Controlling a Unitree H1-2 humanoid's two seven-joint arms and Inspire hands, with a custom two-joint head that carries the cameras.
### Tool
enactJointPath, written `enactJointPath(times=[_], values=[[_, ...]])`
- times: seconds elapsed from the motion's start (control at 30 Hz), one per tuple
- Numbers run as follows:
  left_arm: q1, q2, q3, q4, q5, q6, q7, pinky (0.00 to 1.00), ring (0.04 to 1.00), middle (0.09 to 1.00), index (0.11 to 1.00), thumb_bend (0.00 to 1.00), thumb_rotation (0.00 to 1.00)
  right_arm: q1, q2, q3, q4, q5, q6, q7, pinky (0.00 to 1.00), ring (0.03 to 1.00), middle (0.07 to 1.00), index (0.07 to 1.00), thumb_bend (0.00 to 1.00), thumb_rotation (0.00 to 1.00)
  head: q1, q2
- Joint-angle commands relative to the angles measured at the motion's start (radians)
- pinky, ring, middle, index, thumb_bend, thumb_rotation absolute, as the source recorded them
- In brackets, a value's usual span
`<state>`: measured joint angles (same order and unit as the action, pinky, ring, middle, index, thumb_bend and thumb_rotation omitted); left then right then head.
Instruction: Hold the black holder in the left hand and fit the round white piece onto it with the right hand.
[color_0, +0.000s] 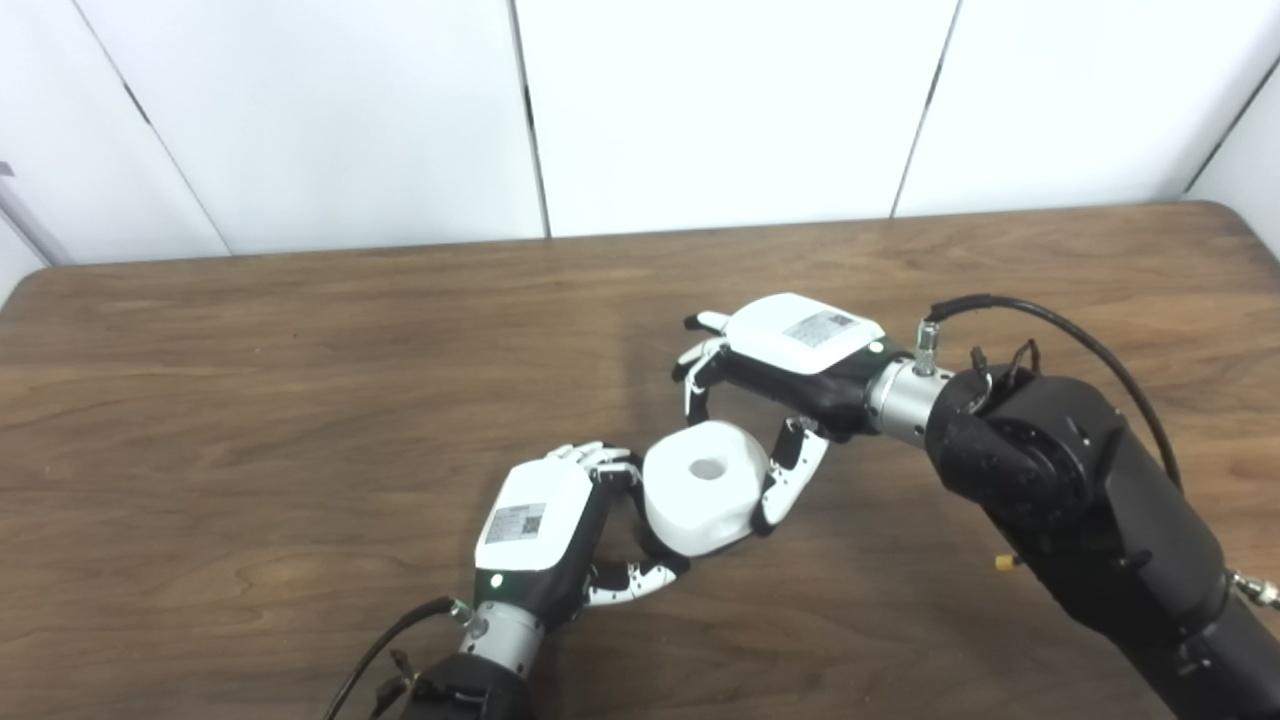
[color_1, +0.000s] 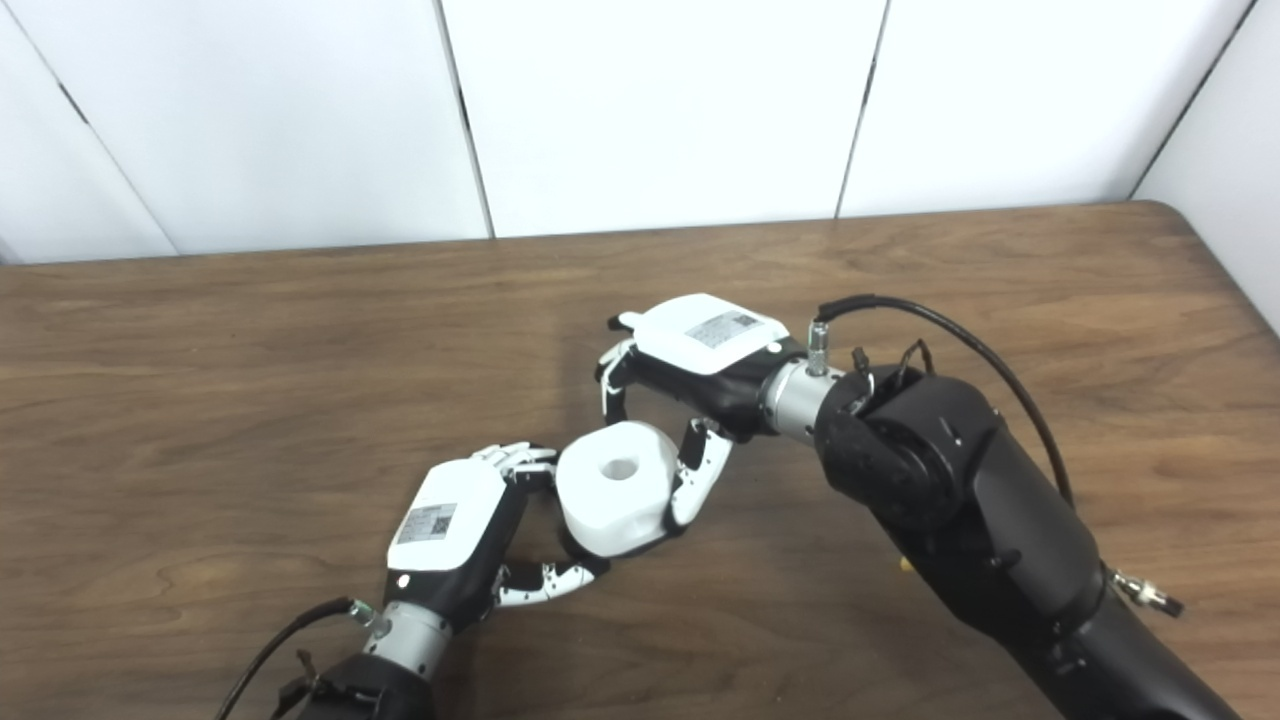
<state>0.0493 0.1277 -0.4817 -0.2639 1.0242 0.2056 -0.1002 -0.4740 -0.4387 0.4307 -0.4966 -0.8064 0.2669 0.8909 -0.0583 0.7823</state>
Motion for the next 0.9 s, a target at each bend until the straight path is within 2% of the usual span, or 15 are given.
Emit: enactJointPath(times=[0.0, 0.17, 0.43, 0.87], values=[[0.016, 0.002, -0.014, 0.023, 0.002, 0.007, -0.046, 0.85, 0.842, 0.782, 0.488, 0.52, 0.05, -0.029, -0.005, -0.008, -0.018, -0.001, -0.016, 0.002, 0.92, 0.991, 0.849, 0.599, 0.95, 0.30, 0.000, 0.000], [0.015, 0.001, -0.014, 0.025, 0.004, 0.009, -0.049, 0.85, 0.843, 0.781, 0.488, 0.52, 0.05, -0.040, -0.013, -0.014, -0.023, 0.005, -0.021, 0.027, 0.95, 1.000, 0.889, 0.654, 0.99, 0.36, 0.001, 0.000], [0.012, 0.002, -0.014, 0.028, 0.005, 0.010, -0.050, 0.85, 0.844, 0.779, 0.488, 0.52, 0.05, -0.061, -0.018, -0.015, -0.033, -0.009, -0.017, 0.076, 1.00, 1.000, 0.958, 0.752, 1.00, 0.44, 0.001, 0.001], [0.005, 0.002, -0.017, 0.035, 0.012, 0.016, -0.060, 0.85, 0.847, 0.780, 0.488, 0.52, 0.05, -0.069, -0.011, -0.043, -0.039, -0.005, -0.001, 0.094, 1.00, 1.000, 0.969, 0.773, 1.00, 0.45, 0.002, -0.005]])
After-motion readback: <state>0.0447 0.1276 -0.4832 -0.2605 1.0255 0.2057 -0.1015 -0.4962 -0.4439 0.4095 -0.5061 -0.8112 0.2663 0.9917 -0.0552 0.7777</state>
